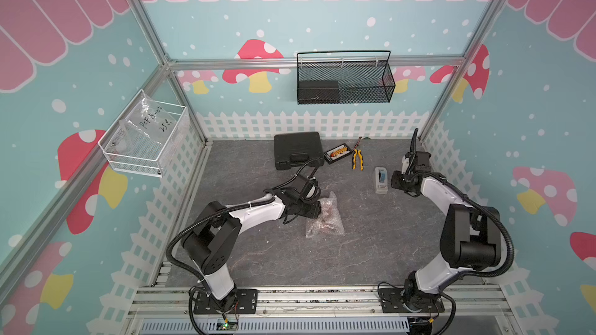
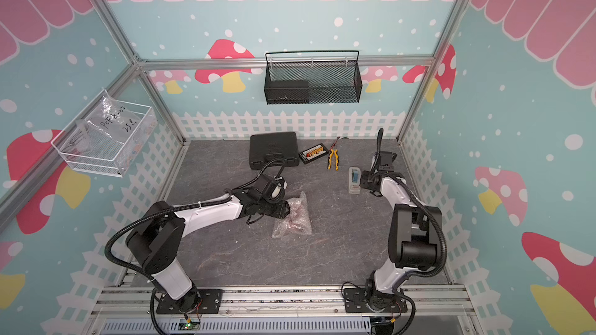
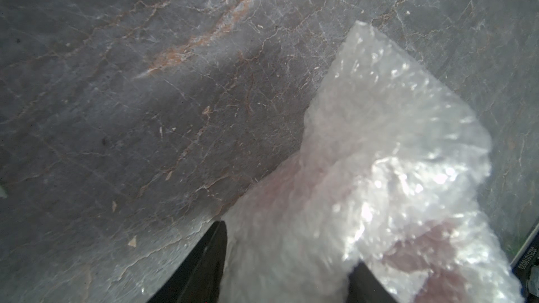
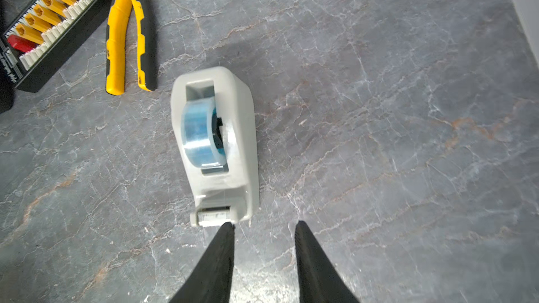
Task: Wrap mugs in bubble wrap
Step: Tear off the tape using the Tape Cutter.
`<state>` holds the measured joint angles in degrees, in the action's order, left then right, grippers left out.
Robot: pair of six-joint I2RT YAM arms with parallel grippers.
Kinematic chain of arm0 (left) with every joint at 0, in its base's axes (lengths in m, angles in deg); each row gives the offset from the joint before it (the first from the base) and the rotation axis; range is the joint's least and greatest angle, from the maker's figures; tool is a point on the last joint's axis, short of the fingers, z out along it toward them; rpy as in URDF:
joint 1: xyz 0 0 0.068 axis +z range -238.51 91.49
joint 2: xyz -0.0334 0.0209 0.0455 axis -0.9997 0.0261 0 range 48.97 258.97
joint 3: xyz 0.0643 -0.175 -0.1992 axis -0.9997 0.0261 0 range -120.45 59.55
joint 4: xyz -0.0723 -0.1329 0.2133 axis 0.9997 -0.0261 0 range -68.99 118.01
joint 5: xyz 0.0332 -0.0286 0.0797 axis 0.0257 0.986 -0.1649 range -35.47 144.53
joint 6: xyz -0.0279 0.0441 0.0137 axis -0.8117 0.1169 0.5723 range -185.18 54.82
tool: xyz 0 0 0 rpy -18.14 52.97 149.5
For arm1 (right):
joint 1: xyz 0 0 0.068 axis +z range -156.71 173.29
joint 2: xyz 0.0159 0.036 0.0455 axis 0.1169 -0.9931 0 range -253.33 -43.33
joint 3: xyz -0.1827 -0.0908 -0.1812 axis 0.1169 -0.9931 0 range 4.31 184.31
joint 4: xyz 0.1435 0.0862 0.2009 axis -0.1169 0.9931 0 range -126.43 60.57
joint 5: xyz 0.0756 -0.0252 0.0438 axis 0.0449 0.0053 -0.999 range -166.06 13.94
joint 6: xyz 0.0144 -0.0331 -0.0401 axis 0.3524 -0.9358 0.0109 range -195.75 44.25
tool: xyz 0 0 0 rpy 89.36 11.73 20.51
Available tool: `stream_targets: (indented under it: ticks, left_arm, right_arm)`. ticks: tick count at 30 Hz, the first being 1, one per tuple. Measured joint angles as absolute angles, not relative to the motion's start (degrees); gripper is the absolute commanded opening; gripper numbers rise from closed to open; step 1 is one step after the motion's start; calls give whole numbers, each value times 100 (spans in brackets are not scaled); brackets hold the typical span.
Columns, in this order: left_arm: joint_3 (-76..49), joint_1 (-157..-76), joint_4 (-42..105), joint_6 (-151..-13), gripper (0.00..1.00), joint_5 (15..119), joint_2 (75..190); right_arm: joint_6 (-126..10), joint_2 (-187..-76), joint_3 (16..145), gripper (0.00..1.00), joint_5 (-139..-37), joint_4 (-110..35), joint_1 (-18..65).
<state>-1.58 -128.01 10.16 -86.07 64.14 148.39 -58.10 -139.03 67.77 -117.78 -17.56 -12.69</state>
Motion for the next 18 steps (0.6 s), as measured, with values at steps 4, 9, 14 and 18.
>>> stream_targets:
  ticks: [4,9,14,18]
  left_arm:
    - [-158,-12803,1016,-8607,55,6416,14839]
    - [-158,-12803,1016,-8607,55,6416,14839]
    - [-158,-12806,1016,-8622,55,6416,14839]
    - [-158,-12808,1016,-8629,55,6416,14839]
  right_arm:
    - [-5861,-14109,6792,39,-12090,-1787,-1267]
    - [-5856,-14107,6425,43,-12324,-1905,-1280]
    - [-5771,-14107,5859,46,-12741,-2071,-1356]
    - [-5625,-14107,5719,47,-13135,-2383,-1380]
